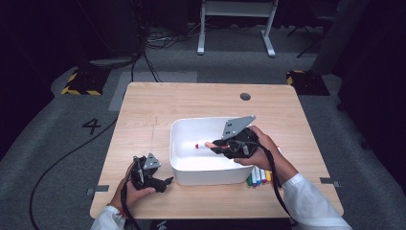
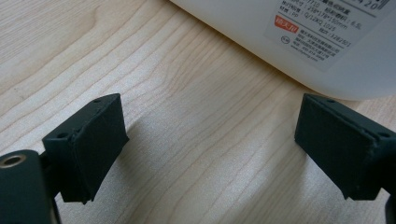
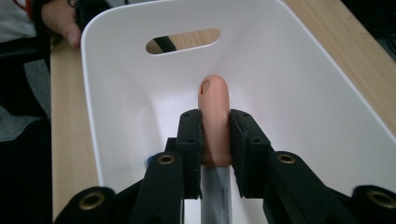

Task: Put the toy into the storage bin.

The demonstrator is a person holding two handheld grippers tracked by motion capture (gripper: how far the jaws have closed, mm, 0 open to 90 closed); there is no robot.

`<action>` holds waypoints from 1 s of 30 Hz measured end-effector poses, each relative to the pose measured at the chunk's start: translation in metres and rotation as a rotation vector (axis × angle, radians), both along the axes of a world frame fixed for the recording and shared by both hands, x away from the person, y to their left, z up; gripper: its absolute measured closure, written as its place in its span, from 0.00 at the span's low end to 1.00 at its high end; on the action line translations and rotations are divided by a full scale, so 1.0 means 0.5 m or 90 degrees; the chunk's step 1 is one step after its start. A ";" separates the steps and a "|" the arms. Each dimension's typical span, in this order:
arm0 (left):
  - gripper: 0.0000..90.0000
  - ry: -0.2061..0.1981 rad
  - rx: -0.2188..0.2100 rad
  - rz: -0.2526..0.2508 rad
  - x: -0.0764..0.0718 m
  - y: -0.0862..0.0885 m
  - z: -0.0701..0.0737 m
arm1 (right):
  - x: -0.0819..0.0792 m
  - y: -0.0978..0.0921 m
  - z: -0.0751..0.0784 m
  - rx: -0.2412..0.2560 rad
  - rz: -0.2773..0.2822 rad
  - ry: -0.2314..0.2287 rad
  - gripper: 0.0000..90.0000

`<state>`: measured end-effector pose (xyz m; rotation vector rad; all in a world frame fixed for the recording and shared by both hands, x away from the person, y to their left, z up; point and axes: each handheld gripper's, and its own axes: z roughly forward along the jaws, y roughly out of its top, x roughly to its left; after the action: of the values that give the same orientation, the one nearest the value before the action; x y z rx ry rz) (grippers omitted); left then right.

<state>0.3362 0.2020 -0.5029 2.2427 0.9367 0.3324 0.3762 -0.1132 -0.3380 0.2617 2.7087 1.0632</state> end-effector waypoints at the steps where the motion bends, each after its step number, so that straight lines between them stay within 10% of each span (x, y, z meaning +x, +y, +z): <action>1: 0.10 0.000 0.000 0.000 0.000 0.000 0.000 | -0.001 0.002 -0.002 -0.001 0.004 0.003 0.83; 20: 0.10 0.000 0.000 0.000 0.000 0.000 0.000 | -0.023 0.021 -0.040 -0.050 0.043 0.051 0.83; 30: 0.10 0.000 0.000 0.000 0.000 0.000 0.000 | -0.017 -0.002 -0.030 -0.004 0.002 0.023 0.71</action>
<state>0.3361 0.2020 -0.5029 2.2428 0.9364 0.3316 0.3678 -0.1140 -0.3531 0.2791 2.7445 1.0599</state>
